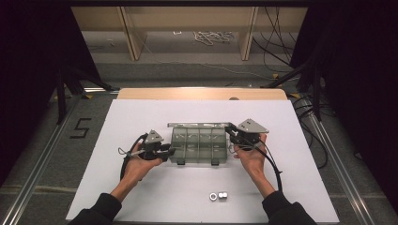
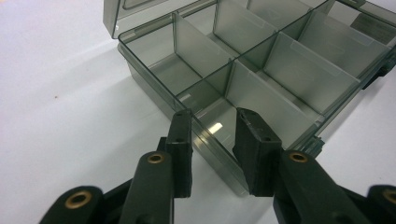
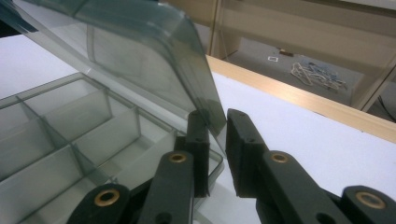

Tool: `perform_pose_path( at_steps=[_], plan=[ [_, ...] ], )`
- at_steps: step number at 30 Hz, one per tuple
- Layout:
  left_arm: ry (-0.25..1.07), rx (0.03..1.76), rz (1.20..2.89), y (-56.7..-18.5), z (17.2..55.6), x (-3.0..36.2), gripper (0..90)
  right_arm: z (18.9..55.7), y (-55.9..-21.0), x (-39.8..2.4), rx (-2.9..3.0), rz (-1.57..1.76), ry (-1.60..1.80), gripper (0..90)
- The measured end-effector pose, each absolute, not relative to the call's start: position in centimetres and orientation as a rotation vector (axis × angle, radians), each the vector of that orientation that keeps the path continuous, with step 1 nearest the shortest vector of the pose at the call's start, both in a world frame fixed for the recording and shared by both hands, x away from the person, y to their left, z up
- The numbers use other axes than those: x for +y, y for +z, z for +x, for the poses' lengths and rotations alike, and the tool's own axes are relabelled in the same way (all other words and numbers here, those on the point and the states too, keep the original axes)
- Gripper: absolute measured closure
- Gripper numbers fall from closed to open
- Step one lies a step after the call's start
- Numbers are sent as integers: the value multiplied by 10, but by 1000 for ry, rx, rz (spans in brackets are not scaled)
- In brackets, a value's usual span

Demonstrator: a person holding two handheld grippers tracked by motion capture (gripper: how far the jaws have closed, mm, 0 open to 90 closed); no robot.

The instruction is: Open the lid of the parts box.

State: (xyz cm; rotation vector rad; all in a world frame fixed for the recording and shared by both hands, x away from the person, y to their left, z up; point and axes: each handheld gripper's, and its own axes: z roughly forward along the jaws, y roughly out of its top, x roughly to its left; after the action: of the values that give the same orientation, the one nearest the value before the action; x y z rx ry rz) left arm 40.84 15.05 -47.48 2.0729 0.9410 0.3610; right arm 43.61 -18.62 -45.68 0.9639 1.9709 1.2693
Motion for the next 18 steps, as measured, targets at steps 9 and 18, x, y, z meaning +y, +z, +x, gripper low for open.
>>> perform_pose_path(
  at_steps=[9,18],
  plan=[
    [382,945,2064,-475,407,150,679,441,-453,-181,1932,1006,1244,833],
    [376,956,2055,-476,407,149,682,449,-451,-180,1899,994,1225,851]
  ],
)
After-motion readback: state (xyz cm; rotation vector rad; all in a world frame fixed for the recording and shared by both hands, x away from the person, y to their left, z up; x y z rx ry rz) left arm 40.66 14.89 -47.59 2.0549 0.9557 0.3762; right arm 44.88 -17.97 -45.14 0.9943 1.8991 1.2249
